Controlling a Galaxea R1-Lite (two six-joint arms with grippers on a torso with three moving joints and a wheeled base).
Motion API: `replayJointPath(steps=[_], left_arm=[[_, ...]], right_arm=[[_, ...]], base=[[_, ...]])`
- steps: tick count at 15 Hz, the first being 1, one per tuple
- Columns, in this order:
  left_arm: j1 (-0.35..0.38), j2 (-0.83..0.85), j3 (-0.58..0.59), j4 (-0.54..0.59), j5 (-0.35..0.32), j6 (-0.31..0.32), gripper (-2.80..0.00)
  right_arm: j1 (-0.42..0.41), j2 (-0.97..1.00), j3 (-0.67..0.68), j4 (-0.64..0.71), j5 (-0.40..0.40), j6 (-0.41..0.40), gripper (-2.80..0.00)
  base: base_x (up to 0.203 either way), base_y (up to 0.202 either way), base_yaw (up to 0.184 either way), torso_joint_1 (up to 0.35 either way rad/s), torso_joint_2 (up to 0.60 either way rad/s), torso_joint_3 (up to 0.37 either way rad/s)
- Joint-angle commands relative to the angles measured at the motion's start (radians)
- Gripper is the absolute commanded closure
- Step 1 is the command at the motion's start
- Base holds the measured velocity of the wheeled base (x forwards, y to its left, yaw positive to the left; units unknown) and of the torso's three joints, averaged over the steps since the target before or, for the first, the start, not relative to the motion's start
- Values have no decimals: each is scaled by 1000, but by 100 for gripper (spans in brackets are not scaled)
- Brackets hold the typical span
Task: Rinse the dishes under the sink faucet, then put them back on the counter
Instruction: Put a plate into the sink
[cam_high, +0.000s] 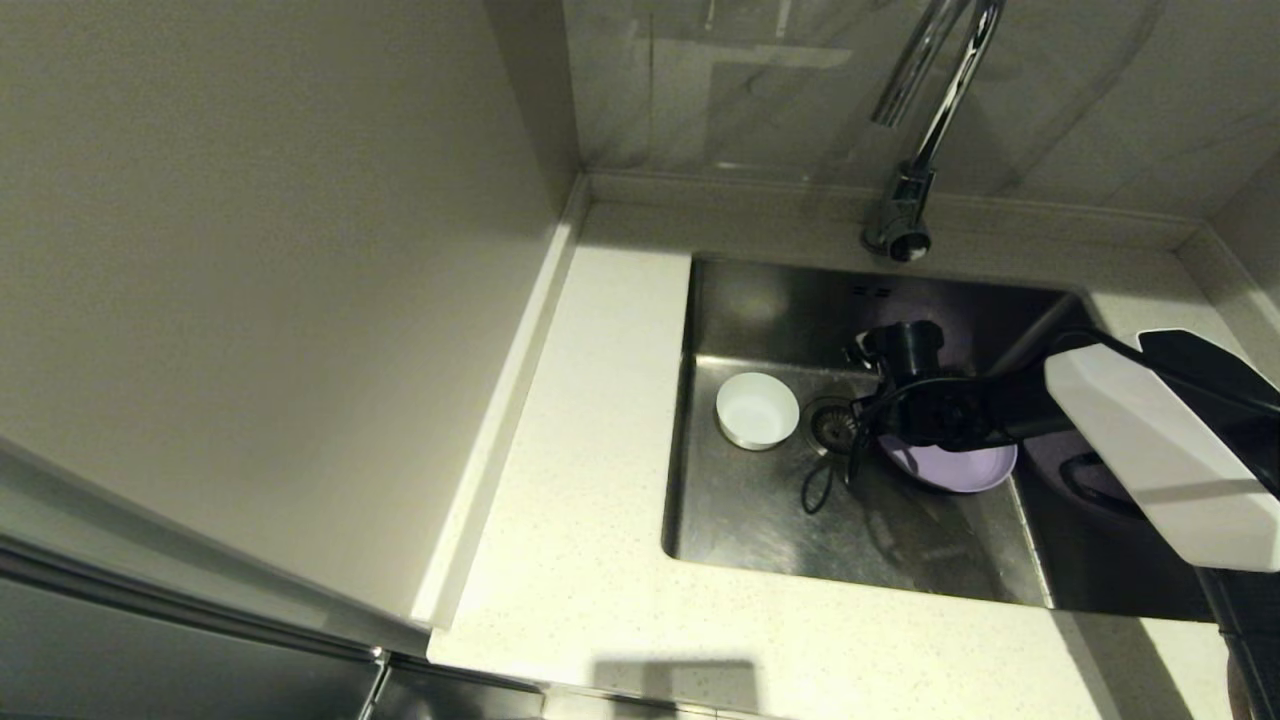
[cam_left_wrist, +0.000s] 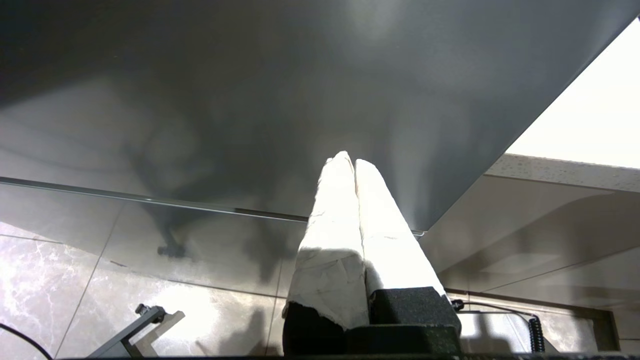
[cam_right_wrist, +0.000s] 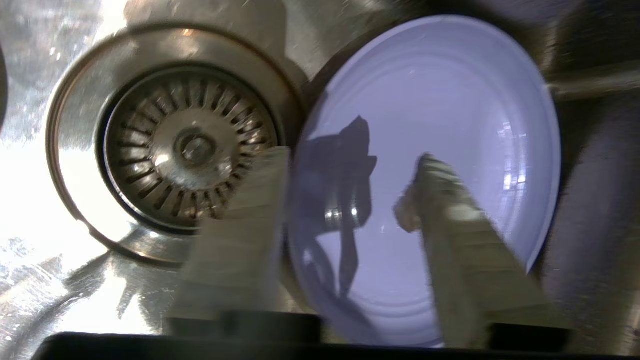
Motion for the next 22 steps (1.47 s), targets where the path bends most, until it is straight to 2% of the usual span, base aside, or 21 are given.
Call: replayJointPath(steps=[1, 4, 8, 10, 12, 14, 15, 17, 18, 20, 22], left_arm=[[0, -2, 0, 0, 0, -1, 0], [0, -2, 0, 0, 0, -1, 0], [0, -2, 0, 0, 0, -1, 0], [0, -2, 0, 0, 0, -1, 0], [0, -2, 0, 0, 0, -1, 0], [0, -2, 0, 0, 0, -1, 0], [0, -2, 0, 0, 0, -1, 0], [0, -2, 0, 0, 0, -1, 0], [0, -2, 0, 0, 0, -1, 0], [0, -2, 0, 0, 0, -1, 0], [0, -2, 0, 0, 0, -1, 0]], right_arm=[[-3, -71, 16, 5, 1, 0, -280], [-6, -309, 119, 71, 41, 7, -280], [-26, -818, 366, 166, 89, 21, -280], [-90, -1066, 494, 196, 102, 7, -280], [-215, -1269, 623, 259, 109, -11, -280], [-355, -1429, 713, 385, 111, 55, -280], [-418, -1490, 741, 512, 111, 100, -280], [-479, -1563, 771, 750, 92, 248, -280], [-506, -1590, 777, 831, 59, 295, -280], [-557, -1605, 774, 902, 20, 313, -280], [-584, -1584, 740, 904, 19, 316, -280]], base=[[0, 0, 0, 0, 0, 0], [0, 0, 0, 0, 0, 0], [0, 0, 0, 0, 0, 0], [0, 0, 0, 0, 0, 0], [0, 0, 0, 0, 0, 0], [0, 0, 0, 0, 0, 0], [0, 0, 0, 0, 0, 0], [0, 0, 0, 0, 0, 0], [0, 0, 0, 0, 0, 0], [0, 0, 0, 0, 0, 0], [0, 0, 0, 0, 0, 0]])
